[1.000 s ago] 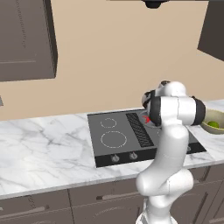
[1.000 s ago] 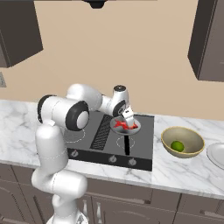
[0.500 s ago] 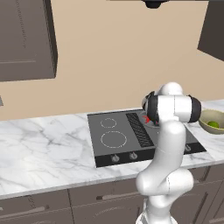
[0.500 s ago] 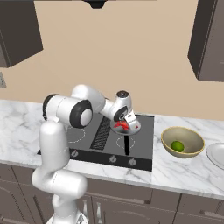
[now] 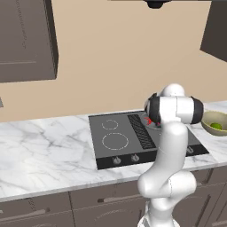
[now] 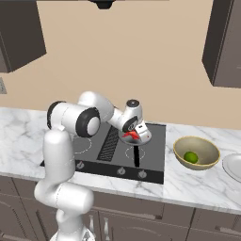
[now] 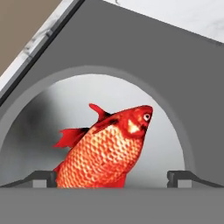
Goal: Place the fish on the plate and place the lime on the same plate.
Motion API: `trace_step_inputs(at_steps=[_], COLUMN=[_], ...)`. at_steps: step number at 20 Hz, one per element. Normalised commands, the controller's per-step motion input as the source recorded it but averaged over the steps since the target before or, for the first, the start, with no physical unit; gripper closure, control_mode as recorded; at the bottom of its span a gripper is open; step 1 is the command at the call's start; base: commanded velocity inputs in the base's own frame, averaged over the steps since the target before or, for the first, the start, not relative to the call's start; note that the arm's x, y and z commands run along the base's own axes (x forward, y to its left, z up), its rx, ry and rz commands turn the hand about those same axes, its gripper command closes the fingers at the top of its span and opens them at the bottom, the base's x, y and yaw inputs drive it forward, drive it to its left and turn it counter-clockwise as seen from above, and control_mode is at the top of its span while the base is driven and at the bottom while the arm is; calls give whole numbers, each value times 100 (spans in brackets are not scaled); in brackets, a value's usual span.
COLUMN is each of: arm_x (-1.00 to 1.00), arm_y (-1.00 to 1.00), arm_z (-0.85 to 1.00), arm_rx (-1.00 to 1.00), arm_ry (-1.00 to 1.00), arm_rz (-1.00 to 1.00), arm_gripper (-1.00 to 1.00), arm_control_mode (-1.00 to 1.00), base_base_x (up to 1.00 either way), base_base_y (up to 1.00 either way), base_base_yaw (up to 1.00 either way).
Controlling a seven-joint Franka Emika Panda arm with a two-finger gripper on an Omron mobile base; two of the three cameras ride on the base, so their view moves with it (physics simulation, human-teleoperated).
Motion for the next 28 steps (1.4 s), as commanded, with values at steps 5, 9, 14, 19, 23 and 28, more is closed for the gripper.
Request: trace_step_inputs(at_steps=[5,9,14,19,23,28], arm_x=[3,2,19,18,2,0], arm_y=[0,0,0,0,0,0], arm_z=[-18,-22,-14,-2,0,19], arm_rx=[0,0,0,0,0,3], arm_ry=[-2,-5,-7,-2,0,-7], arm_rz=[0,0,0,0,0,0], arm_gripper=[-100,-100,-100,-100,100,100], arm_control_mode=[-100,-100,-100,-100,-100,-100], base_base_x=[0,0,0,0,0,0], base_base_y=[0,0,0,0,0,0], base_base_yaw=[0,0,0,0,0,0])
